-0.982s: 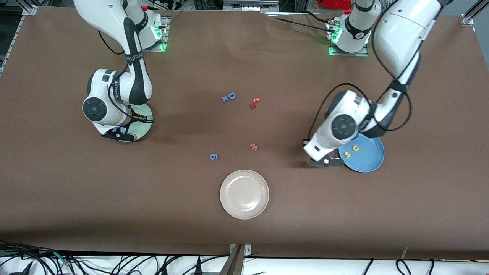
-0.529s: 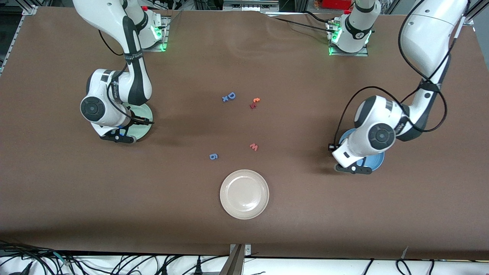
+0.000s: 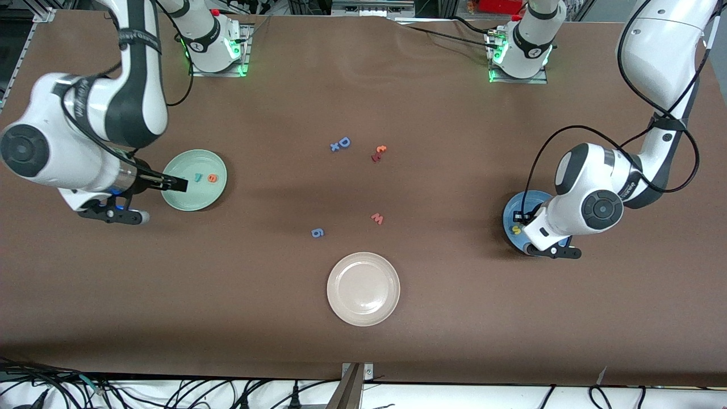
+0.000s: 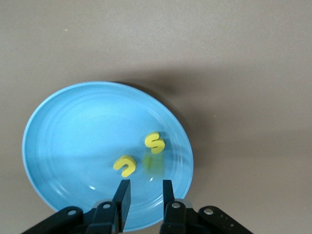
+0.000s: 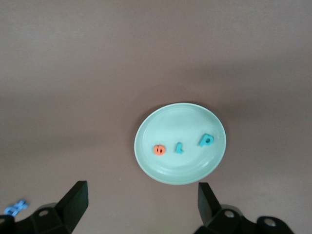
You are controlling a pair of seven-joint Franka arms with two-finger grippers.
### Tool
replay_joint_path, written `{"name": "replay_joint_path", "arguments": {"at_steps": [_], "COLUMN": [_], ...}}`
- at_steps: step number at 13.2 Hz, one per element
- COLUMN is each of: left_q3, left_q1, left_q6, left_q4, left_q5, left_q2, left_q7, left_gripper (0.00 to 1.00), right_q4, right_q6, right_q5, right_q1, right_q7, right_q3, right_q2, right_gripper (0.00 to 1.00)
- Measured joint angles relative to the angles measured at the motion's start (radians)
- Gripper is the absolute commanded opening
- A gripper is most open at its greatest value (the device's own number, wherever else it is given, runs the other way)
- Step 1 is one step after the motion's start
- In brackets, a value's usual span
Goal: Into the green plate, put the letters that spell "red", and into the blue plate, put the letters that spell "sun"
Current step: 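Release the orange 6 on the green plate while the left releases u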
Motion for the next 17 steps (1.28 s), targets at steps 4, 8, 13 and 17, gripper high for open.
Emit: {"name": "replay_joint_path", "arguments": {"at_steps": [4, 8, 13, 17], "left_q3": [0.000, 0.000, 0.030, 0.030], "left_q1": [0.016, 0.016, 0.029, 0.034], "left_q6": [-0.008, -0.012, -0.023, -0.026], "left_q4": [-0.001, -0.001, -0.001, -0.001], "left_q5": [0.000, 0.000, 0.000, 0.000], "left_q2": [-0.009, -0.012, -0.012, -0.012], "left_q7": [0.006, 0.006, 0.006, 0.005], "left_gripper": [1.00, 1.00, 1.00, 1.00], "right_q4": [0.135, 0.166, 0.223, 0.290], "right_q6": [-0.137, -0.140, -0.141, -0.159], "right_q5": [0.000, 0.004, 0.005, -0.103], "right_q1": [-0.021, -0.037, -0.190, -0.450], "right_q7": [0.000, 0.000, -0.030, -0.032], "right_q3": [-0.010, -0.020, 0.116, 0.418], "right_q2": [0.000, 0.002, 0.005, 0.002], "right_gripper": [0.99, 0.99, 0.99, 0.99]}}
